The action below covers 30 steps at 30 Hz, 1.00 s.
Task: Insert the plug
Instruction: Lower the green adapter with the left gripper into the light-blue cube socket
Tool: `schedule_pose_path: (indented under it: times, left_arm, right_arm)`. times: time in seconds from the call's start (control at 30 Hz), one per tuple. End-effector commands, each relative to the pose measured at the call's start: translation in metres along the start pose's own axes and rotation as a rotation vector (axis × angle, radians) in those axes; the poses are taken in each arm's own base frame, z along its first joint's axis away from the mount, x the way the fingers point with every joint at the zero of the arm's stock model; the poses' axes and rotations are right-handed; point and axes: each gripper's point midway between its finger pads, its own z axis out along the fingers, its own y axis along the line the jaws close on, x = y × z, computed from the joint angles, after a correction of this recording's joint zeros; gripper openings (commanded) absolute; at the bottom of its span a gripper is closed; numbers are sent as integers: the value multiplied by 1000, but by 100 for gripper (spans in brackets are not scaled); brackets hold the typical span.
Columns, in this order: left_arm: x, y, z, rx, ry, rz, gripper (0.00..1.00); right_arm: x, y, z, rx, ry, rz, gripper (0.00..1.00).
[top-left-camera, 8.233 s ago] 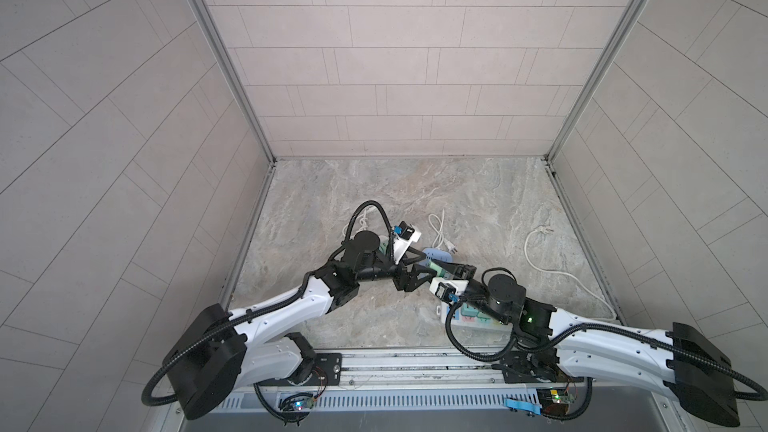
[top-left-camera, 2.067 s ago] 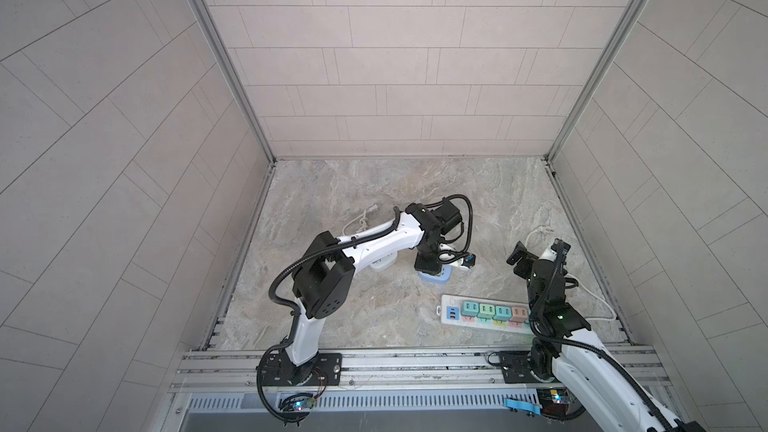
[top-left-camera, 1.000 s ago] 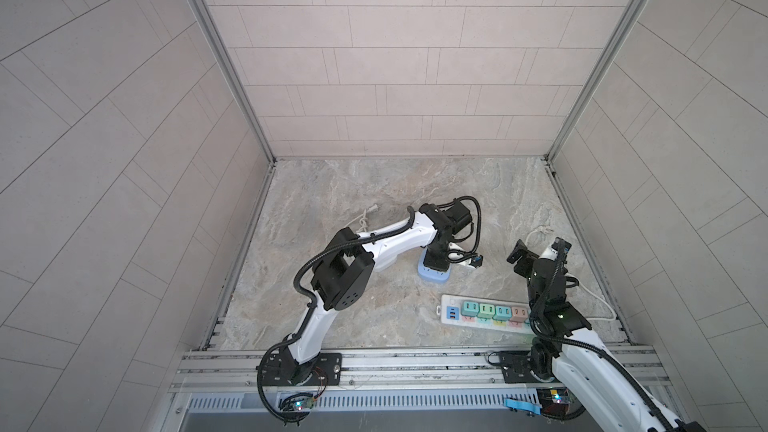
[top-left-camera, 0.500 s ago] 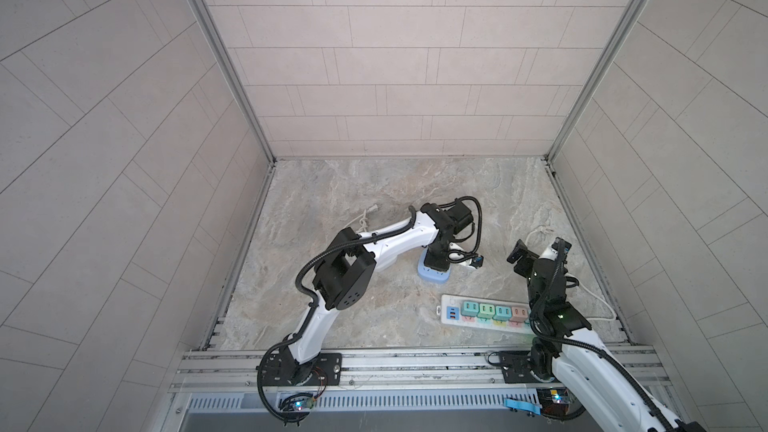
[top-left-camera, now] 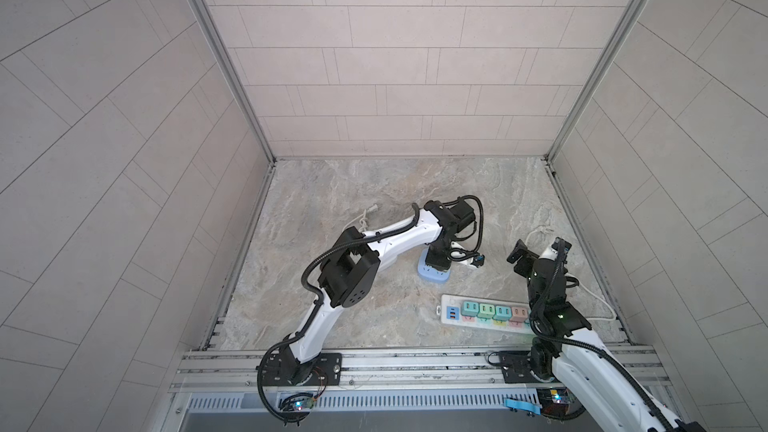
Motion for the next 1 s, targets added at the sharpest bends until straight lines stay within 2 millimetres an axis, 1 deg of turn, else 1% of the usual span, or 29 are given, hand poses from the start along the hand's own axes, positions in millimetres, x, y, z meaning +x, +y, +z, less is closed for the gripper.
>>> schedule_pose_path:
  times: [0.0,0.13,0.33,0.5,0.63,0.7,0.77,0.83,0.97]
  left_arm:
    - [22,-17,42,99,98,-1,0]
    - [23,-18,44,95,105,-2,0]
    - [31,-17,50,60,157,5,0]
    - [29,-21,50,46,147,12,0]
    - [28,-31,49,103,137,20,0]
    - [25,-40,46,168,122,20,0]
    - [18,-48,40,261,62,1,0]
    - [12,-49,36,297,3,-20,0]
    - [16,-41,46,224,19,-39,0]
  right_arm:
    - [-11,5,-1,-11,-23,25,100]
    - [-10,4,-1,-9,-22,24,100]
    - [-11,4,-1,-10,-23,25,100]
    - [-10,4,-1,-8,-23,25,100]
    - [-11,4,-1,-9,-23,26,100]
    - [-10,4,-1,-9,-23,25,100]
    - [-11,4,-1,-9,-23,27,100]
    - [-10,4,-1,-8,-21,25,100]
    - [-10,4,-1,-7,-22,27,100]
